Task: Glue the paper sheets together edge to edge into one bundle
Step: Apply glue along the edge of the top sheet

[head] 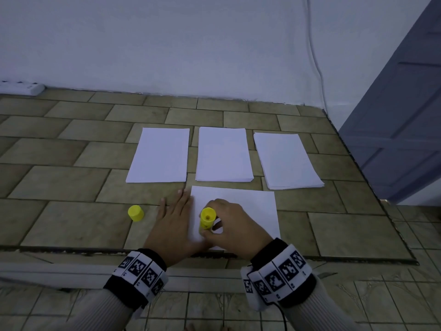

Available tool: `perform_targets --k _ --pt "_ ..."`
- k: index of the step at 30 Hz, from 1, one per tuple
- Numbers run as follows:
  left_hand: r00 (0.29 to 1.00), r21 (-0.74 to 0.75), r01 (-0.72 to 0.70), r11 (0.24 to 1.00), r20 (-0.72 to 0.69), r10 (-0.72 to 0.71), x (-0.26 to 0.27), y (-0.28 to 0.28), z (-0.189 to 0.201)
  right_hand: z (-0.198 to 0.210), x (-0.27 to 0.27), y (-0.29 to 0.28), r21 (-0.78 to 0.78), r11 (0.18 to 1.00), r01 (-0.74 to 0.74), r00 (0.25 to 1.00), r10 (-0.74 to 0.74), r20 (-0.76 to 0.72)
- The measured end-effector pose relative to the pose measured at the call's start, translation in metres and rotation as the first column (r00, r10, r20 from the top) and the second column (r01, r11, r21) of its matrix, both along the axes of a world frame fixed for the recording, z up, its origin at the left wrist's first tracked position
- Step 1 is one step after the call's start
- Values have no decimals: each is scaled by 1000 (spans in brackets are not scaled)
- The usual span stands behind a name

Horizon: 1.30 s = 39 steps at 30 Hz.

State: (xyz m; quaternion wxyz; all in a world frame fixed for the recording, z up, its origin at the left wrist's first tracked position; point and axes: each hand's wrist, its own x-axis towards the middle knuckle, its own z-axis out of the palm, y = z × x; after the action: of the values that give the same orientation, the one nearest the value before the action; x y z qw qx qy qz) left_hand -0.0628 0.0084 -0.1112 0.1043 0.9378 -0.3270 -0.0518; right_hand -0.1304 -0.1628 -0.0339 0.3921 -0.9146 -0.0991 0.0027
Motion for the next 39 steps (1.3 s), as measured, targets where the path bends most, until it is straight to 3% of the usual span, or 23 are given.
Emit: perform_targets --k 9,17,20,24,29,39 --pt "995 79 -69 994 -65 74 -5 -1 12 2 -25 -72 54 993 103 994 -105 24" --pt "998 103 -50 993 -32 54 -5 -1 14 5 -42 -115 -90 969 232 973 -230 31" --pt "999 84 -39 996 -19 41 -5 -1 12 8 -39 -113 -79 970 230 973 -228 38" --pt "999 65 -42 997 -9 43 -4 -1 10 9 -24 -86 47 993 112 991 -115 75" --pt "998 44 -45 998 -30 46 -5 0 10 8 -2 -32 127 992 9 1000 -10 3" --pt "1000 31 -20 999 -19 20 -1 -1 5 9 22 2 7 984 -176 984 176 -16"
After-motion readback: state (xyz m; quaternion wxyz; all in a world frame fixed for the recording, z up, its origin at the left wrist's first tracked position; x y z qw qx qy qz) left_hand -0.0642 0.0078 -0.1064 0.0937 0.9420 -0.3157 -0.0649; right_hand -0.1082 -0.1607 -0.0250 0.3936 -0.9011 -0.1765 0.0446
